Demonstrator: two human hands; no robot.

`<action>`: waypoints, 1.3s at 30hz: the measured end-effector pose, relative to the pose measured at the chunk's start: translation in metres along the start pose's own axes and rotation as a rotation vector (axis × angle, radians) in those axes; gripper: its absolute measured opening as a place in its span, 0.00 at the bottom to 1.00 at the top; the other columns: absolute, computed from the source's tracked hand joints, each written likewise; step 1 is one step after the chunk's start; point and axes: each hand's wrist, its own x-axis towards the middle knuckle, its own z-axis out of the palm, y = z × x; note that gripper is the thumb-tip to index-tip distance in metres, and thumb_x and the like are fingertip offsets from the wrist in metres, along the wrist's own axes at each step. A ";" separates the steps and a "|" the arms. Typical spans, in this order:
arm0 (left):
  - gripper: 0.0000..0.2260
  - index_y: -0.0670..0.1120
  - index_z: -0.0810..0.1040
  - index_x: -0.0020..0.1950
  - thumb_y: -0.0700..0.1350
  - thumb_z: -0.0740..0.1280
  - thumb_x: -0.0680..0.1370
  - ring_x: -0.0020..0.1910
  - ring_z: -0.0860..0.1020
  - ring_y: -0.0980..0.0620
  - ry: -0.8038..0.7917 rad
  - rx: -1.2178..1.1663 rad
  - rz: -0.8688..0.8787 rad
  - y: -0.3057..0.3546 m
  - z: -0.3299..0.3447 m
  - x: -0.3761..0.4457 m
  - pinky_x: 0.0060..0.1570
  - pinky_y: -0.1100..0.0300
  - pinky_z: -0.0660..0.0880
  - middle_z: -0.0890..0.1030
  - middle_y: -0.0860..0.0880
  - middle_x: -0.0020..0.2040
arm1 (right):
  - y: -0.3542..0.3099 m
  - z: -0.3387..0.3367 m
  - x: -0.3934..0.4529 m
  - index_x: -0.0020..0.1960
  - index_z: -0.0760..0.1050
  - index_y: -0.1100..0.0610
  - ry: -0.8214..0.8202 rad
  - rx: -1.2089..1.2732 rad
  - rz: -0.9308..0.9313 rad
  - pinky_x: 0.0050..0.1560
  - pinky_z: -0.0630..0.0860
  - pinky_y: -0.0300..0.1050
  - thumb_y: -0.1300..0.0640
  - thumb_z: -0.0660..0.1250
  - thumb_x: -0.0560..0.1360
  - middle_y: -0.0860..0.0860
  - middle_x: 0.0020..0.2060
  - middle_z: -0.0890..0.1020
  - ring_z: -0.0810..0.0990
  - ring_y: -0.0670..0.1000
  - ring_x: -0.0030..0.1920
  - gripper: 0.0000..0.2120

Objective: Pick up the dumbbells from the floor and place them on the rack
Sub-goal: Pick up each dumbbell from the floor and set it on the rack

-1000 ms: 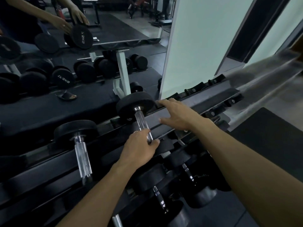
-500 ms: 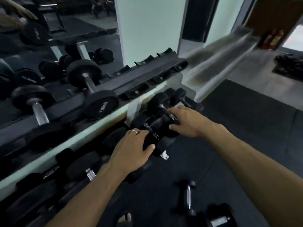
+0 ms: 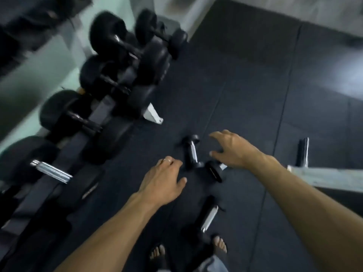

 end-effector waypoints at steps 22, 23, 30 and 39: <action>0.33 0.50 0.59 0.75 0.51 0.71 0.75 0.66 0.73 0.45 -0.542 -0.167 -0.137 -0.055 0.528 0.124 0.64 0.51 0.70 0.73 0.45 0.67 | 0.263 0.490 0.054 0.70 0.67 0.52 -0.097 0.384 0.395 0.55 0.71 0.45 0.46 0.73 0.69 0.55 0.60 0.75 0.75 0.57 0.60 0.33; 0.35 0.50 0.57 0.76 0.50 0.71 0.74 0.66 0.73 0.45 -0.541 -0.187 -0.148 -0.058 0.539 0.126 0.64 0.52 0.70 0.73 0.45 0.67 | 0.267 0.500 0.057 0.69 0.67 0.53 -0.075 0.405 0.379 0.55 0.71 0.45 0.45 0.74 0.69 0.55 0.59 0.76 0.75 0.56 0.59 0.33; 0.30 0.52 0.60 0.73 0.50 0.71 0.75 0.56 0.79 0.43 -0.549 -0.218 -0.145 -0.067 0.573 0.128 0.56 0.50 0.75 0.79 0.45 0.60 | 0.275 0.527 0.074 0.62 0.74 0.52 0.088 0.597 0.379 0.48 0.72 0.39 0.48 0.77 0.67 0.47 0.48 0.80 0.78 0.48 0.50 0.26; 0.29 0.56 0.61 0.70 0.50 0.71 0.74 0.54 0.79 0.46 -0.544 -0.271 -0.208 -0.067 0.566 0.125 0.57 0.50 0.74 0.78 0.50 0.56 | 0.273 0.523 0.074 0.52 0.78 0.49 0.131 0.568 0.340 0.44 0.76 0.47 0.50 0.77 0.67 0.45 0.40 0.80 0.79 0.50 0.45 0.16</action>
